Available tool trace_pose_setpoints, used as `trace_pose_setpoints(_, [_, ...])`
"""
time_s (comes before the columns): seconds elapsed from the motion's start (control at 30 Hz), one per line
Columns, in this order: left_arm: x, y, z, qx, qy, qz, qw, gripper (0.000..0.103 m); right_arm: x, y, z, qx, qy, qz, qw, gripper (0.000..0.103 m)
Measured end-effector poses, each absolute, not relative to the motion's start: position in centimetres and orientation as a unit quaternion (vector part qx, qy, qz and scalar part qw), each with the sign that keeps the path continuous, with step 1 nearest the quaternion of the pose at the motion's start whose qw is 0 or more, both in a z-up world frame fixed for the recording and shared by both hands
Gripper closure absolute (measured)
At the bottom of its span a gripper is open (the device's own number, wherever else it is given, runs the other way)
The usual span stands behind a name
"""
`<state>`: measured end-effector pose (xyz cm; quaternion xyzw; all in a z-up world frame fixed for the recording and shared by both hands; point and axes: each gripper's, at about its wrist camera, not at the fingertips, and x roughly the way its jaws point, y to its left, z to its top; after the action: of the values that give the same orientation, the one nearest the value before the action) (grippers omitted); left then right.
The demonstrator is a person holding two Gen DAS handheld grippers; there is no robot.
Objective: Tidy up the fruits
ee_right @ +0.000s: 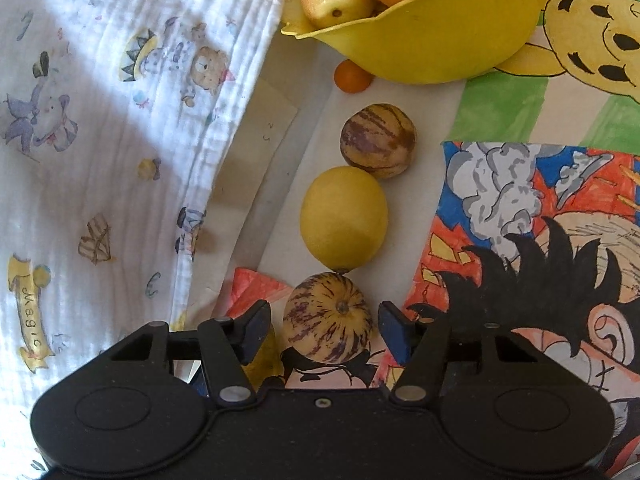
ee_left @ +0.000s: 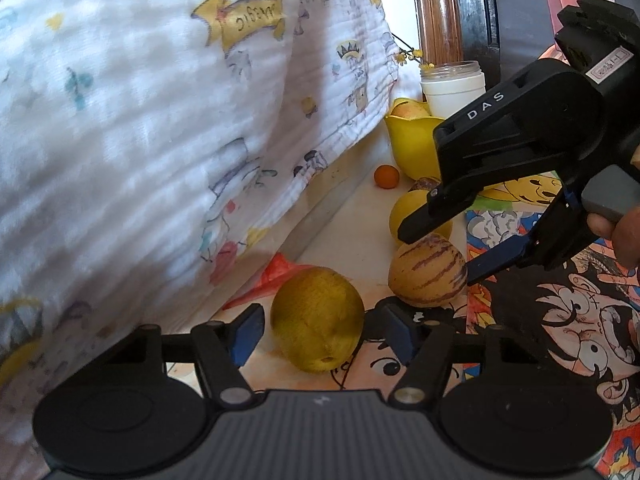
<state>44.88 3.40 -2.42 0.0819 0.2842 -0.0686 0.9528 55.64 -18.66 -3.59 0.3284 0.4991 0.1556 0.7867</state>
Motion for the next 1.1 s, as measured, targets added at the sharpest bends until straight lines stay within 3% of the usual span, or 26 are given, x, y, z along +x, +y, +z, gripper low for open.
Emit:
trace_pose_setpoints(0.3, [45.4, 3.6, -2.3, 0.073, 0.284, -0.064, 0.954, 0.045, 56.1, -17.6, -3.6, 0.318, 0.506, 0.147, 0.788, 0.048])
trace_pose_setpoints(1.1, [46.3, 4.4, -3.1, 0.032, 0.307, -0.056, 0.95, 0.045, 55.9, -16.8, -3.1, 0.327, 0.493, 0.152, 0.792, 0.051])
